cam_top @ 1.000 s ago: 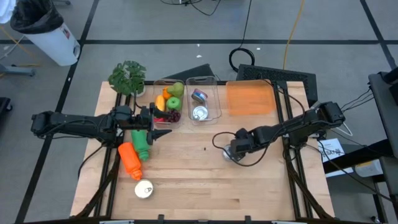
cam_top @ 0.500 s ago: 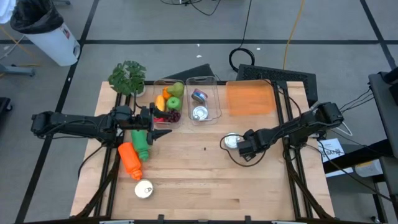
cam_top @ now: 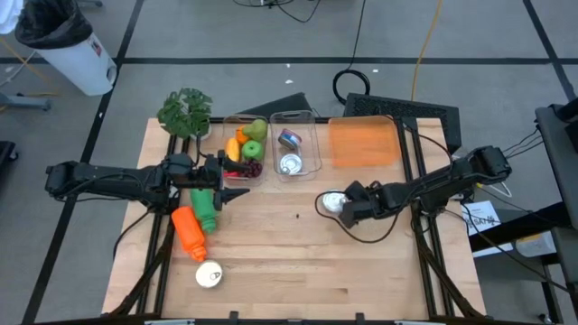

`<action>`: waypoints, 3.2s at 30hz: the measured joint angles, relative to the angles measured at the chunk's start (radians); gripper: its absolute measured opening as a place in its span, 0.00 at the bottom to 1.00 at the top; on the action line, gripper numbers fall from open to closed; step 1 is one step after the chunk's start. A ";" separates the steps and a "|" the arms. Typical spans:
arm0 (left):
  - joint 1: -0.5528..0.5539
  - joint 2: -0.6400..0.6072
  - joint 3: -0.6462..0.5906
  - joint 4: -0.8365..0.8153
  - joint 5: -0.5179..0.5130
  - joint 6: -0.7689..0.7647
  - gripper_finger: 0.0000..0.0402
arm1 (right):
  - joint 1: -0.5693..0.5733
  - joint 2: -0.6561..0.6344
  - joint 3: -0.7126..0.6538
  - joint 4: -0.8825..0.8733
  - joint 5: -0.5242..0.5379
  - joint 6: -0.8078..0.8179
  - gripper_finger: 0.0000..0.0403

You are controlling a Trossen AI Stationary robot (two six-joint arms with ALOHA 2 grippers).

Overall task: Pick & Place Food Item
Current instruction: Put the green tuna can into the right transparent bin

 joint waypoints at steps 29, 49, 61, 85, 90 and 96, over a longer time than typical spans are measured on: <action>0.000 0.000 0.000 0.002 0.000 -0.006 0.90 | 0.004 0.013 -0.085 0.607 -0.098 -0.466 0.61; 0.000 0.000 0.000 0.025 0.000 -0.009 0.90 | 0.034 0.132 -0.082 0.810 -0.524 -0.360 0.61; 0.000 0.000 0.000 0.025 0.000 -0.009 0.90 | 0.067 0.057 0.009 0.740 -0.533 -0.391 0.61; -0.001 0.000 0.000 0.023 0.000 -0.009 0.90 | 0.001 0.054 0.008 0.315 -0.187 -0.449 0.61; -0.001 0.000 0.000 0.023 0.000 -0.009 0.90 | 0.001 0.055 0.008 0.322 -0.231 -0.441 0.61; -0.001 0.000 0.000 0.023 0.000 -0.008 0.90 | 0.001 0.055 0.008 0.322 -0.235 -0.438 0.61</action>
